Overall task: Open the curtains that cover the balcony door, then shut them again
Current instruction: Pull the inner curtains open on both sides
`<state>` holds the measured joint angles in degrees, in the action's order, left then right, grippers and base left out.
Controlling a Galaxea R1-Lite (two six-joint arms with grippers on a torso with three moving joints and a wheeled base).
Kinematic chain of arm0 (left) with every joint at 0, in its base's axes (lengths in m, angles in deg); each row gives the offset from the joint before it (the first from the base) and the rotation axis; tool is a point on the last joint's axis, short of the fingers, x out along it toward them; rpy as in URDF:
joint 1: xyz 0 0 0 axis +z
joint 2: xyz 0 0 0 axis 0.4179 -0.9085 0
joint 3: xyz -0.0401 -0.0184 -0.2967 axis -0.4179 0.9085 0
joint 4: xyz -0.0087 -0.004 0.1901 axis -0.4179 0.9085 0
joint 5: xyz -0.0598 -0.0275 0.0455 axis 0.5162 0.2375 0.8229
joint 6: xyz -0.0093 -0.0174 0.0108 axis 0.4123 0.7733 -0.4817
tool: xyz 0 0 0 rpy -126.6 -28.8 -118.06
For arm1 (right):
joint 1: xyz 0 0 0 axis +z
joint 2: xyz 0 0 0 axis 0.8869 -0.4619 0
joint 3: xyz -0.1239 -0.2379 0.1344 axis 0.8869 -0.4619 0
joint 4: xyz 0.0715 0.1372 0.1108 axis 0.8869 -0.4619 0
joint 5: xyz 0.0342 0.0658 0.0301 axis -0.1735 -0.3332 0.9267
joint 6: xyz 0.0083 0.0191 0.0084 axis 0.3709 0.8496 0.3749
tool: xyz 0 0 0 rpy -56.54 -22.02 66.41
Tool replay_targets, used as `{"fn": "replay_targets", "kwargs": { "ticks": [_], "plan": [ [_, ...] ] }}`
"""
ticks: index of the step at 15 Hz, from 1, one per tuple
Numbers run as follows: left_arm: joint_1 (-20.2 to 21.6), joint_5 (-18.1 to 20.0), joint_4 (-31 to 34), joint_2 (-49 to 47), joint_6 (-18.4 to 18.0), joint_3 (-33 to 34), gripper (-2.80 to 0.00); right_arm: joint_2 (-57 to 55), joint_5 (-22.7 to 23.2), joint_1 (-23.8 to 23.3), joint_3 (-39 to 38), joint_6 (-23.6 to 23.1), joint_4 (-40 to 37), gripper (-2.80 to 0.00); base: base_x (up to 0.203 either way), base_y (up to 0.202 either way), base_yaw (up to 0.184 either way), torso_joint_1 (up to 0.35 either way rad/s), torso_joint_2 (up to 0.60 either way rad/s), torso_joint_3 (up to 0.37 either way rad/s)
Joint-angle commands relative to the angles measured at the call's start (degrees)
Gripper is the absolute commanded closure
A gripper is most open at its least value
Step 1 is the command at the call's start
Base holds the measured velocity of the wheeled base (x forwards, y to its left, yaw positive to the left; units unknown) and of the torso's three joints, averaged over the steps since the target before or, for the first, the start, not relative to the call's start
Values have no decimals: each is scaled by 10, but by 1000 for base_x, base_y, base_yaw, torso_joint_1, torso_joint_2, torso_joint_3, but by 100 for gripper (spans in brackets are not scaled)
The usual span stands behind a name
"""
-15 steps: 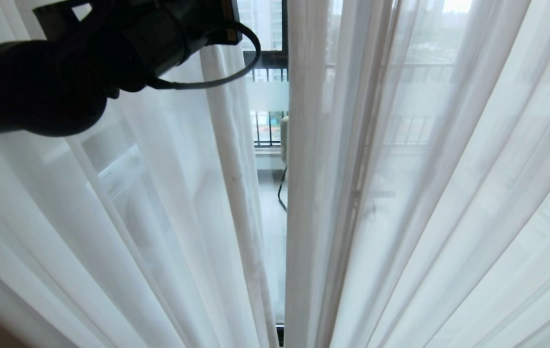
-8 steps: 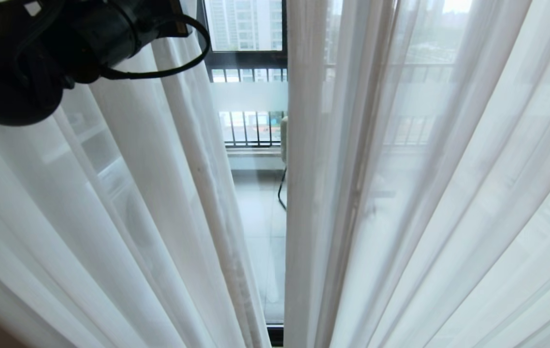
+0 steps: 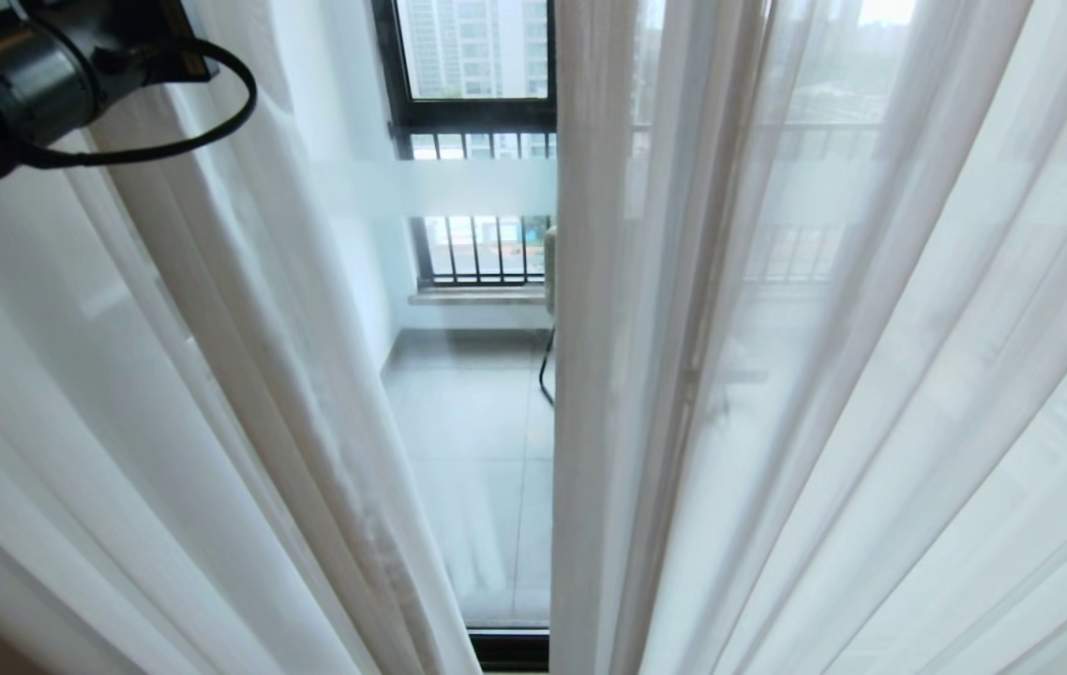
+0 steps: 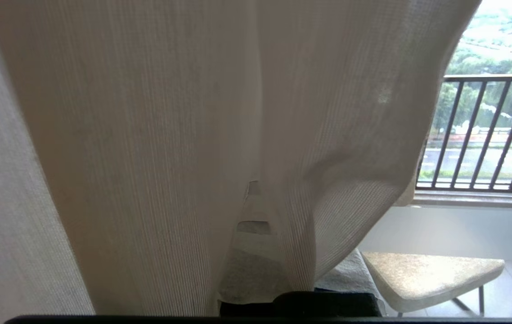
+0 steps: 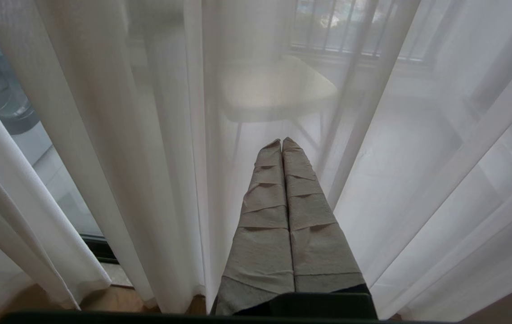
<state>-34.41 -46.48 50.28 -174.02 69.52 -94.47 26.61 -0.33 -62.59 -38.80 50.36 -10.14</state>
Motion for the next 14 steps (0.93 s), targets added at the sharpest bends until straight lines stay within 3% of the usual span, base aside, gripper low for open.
{"fn": "replay_targets", "kwargs": {
  "ticks": [1,5,14],
  "plan": [
    [24,-1,-2,13,0,4,0,0,0,0,0,0,0,0,0,0,0,0,0,0],
    [38,0,-2,17,4,7,0,0,0,0,0,0,0,0,0,0,0,0,0,0],
    [22,0,-2,29,3,35,0,0,0,0,0,0,0,0,0,0,0,0,0,0]
  ]
}}
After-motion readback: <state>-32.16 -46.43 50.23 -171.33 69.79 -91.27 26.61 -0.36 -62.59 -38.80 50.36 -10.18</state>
